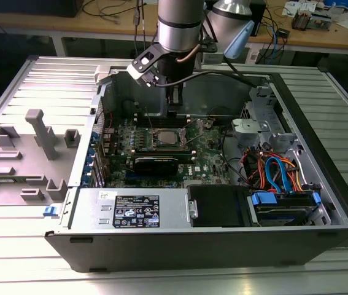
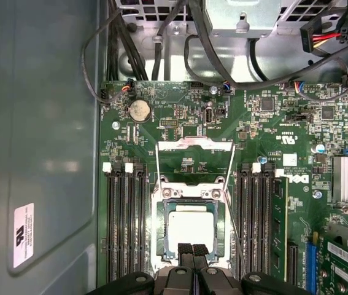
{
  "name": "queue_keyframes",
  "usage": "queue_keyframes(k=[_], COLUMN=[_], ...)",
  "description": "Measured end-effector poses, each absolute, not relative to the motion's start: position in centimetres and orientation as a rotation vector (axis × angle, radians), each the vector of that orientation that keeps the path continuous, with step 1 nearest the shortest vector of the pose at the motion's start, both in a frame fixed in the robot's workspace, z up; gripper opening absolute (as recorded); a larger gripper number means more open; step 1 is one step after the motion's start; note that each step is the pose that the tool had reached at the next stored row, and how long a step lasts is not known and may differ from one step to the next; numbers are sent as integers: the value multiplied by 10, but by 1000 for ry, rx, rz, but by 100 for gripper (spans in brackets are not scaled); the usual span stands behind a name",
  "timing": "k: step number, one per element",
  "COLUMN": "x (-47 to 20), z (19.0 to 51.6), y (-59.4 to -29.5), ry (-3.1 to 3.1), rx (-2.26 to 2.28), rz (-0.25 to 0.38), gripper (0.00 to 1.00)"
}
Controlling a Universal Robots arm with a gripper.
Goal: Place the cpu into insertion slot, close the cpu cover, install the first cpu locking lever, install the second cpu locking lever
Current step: 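Close the cpu cover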
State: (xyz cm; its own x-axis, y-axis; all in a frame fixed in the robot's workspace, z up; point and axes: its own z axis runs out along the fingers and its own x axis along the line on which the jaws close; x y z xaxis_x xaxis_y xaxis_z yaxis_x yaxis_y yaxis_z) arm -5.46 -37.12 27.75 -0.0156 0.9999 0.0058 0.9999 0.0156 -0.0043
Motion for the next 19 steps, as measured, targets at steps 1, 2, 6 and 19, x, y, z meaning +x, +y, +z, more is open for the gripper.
queue_keyframes(k=[1,2,6,19], x=[-55,-55,-55,-50], z=[278,278,279,279], y=[-371,-371,-371,-371], ry=[-2234,-2234,-2234,-2234], rx=[-2199,-2199,-2199,-2199], rz=[-1,-2,-1,-1], gripper=[11,11,11,11])
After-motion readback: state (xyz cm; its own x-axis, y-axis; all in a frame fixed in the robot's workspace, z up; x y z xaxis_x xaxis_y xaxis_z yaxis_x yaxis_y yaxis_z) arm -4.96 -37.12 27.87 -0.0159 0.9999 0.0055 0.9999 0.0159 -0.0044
